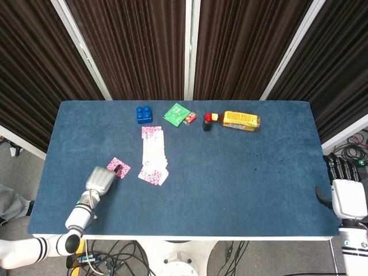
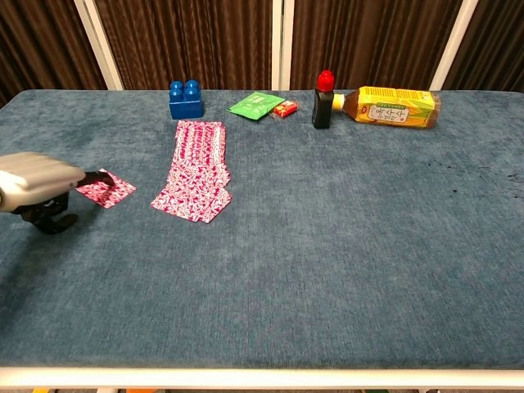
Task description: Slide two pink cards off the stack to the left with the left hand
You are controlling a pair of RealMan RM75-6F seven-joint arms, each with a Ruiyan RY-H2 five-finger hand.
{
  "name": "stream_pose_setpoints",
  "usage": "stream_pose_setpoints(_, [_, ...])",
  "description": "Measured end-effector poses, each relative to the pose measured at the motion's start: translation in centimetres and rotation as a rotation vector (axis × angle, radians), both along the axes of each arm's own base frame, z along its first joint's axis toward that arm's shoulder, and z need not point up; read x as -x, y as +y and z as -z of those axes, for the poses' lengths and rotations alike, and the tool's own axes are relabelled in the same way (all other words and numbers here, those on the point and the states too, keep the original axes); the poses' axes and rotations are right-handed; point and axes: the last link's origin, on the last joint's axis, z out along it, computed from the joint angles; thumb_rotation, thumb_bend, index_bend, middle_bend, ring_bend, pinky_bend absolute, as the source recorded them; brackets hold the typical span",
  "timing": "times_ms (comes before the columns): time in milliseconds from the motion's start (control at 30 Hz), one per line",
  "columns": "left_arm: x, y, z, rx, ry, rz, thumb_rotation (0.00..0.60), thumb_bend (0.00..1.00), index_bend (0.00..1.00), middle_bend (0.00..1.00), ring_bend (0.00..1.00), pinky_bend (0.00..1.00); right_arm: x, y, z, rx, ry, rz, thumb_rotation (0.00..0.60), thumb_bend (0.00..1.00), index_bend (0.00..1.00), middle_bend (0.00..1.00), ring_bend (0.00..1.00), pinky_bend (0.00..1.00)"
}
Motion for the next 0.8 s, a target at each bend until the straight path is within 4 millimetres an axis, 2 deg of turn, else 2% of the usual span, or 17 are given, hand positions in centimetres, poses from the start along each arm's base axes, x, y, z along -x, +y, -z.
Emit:
stream_pose_setpoints(167, [0.1,0.5,-0.6,-0.033,-0.006,-0.013,0.600,0.51,0.11,0.91,0.90,0.88,-0.1,0.0,-0.2,0.007,0.002,-0.002,0.600,0.30,0.00,0.00,0.00,0.00])
stream_pose_setpoints(433, [-1.5,0.6,-1.1,-0.107,-0.032,0.063,0.600,0.52,0.11,0.91,0.89,0.87,0.1,0.0,0.0,0.001,-0.002,0.002,0.600,0.30,0.00,0.00,0.00,0.00])
stream_pose_setpoints(633, [-2.8,-0.9,-0.1,-0.035,-0.081,0.111,0.600,0.52,0.11,0.91,0.89,0.87,0.4,-0.2,-0.3,0.014,0.004,0.006,0.600,0.30,0.00,0.00,0.00,0.00])
stream_pose_setpoints(800, [-3.6,-2.9,1.8,0.048,-0.110,0.164,0.600,0.52,0.11,0.91,0.89,0.87,0.4,-0.2,-0.1,0.012,0.006,-0.001,0.600,0.30,0.00,0.00,0.00,0.00])
